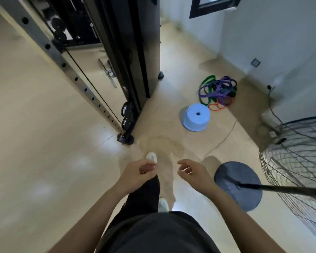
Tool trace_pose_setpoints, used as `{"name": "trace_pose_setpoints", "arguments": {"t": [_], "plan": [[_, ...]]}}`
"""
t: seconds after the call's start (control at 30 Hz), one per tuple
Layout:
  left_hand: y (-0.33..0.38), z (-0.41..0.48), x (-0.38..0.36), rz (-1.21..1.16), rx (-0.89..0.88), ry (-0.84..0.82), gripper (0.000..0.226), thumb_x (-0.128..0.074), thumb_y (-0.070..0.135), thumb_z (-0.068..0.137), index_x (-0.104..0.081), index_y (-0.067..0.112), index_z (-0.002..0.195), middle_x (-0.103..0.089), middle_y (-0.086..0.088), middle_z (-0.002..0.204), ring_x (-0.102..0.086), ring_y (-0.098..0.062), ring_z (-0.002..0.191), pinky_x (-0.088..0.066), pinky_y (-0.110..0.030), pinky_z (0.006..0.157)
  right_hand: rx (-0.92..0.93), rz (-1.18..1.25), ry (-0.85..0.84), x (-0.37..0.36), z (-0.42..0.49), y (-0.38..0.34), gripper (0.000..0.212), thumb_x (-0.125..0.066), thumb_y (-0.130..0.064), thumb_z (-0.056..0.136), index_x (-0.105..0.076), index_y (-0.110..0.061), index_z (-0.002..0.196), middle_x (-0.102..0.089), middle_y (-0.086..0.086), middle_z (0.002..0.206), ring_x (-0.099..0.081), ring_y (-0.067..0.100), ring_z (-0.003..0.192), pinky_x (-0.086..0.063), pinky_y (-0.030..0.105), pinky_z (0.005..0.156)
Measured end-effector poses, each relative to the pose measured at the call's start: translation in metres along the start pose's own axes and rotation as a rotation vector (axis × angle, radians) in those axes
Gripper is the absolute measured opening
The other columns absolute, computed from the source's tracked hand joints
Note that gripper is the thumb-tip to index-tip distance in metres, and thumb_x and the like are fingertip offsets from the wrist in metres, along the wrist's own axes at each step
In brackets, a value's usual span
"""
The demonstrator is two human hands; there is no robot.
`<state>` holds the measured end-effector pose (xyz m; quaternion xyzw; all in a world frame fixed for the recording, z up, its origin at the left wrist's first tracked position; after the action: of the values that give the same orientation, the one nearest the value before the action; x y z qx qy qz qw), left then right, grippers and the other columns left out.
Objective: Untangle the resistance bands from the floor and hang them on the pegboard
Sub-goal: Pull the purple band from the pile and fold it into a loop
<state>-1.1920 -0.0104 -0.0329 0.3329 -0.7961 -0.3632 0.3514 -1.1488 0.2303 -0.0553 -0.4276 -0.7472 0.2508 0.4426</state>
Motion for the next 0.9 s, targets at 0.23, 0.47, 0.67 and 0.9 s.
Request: {"name": "trace_pose_setpoints", "arguments": {"t": [0.23, 0.47, 0.67, 0.9], "plan": [[0.052, 0.144, 0.059, 0.075, -0.042, -0.065, 0.027, -0.074, 0.013, 0.089, -0.074, 0.021, 0.114, -0.075, 0.005, 0.103, -0.070, -0.008, 0.095, -0.054, -0.019, 0.085, -0.077, -0.045, 0.063, 0.063, 0.104, -0.049, 0.026, -0.068, -0.030, 0.092, -0.063, -0.034, 0.117, -0.068, -0.013, 0.099, -0.065, -0.001, 0.083, -0.048, 0.011, 0.069], [0.127, 0.286, 0.111, 0.162, -0.084, -0.190, 0.025, -0.075, 0.021, 0.089, -0.072, 0.031, 0.112, -0.075, 0.010, 0.105, -0.069, -0.015, 0.102, -0.056, -0.036, 0.093, -0.192, 0.120, 0.258, 0.139, 0.174, -0.071, 0.021, -0.069, -0.024, 0.090, -0.067, -0.033, 0.110, -0.071, -0.009, 0.096, -0.064, -0.002, 0.078, -0.051, 0.013, 0.064], [0.192, 0.399, 0.115, 0.220, -0.151, -0.208, 0.025, -0.076, 0.025, 0.085, -0.072, 0.038, 0.105, -0.076, 0.012, 0.097, -0.071, -0.008, 0.091, -0.058, -0.038, 0.090, -0.293, 0.214, 0.319, 0.201, 0.234, -0.044, 0.022, -0.069, -0.028, 0.090, -0.067, -0.035, 0.110, -0.072, -0.011, 0.096, -0.064, -0.004, 0.082, -0.048, 0.021, 0.075], [0.262, 0.503, 0.076, 0.284, -0.107, -0.345, 0.026, -0.076, 0.020, 0.088, -0.073, 0.025, 0.113, -0.076, 0.005, 0.101, -0.070, -0.007, 0.094, -0.057, -0.037, 0.093, -0.308, 0.327, 0.407, 0.295, 0.326, -0.025, 0.022, -0.068, -0.027, 0.091, -0.067, -0.033, 0.113, -0.071, -0.011, 0.097, -0.063, -0.006, 0.080, -0.045, 0.016, 0.070]]}}
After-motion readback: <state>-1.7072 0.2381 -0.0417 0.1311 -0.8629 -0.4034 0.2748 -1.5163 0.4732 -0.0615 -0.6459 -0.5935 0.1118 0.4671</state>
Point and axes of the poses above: each hand's wrist, its own z-axis towards the middle knuckle, its own x-axis out of the back of the hand, y = z × x, the point moved 5 cm from there along z, towards the middle knuckle
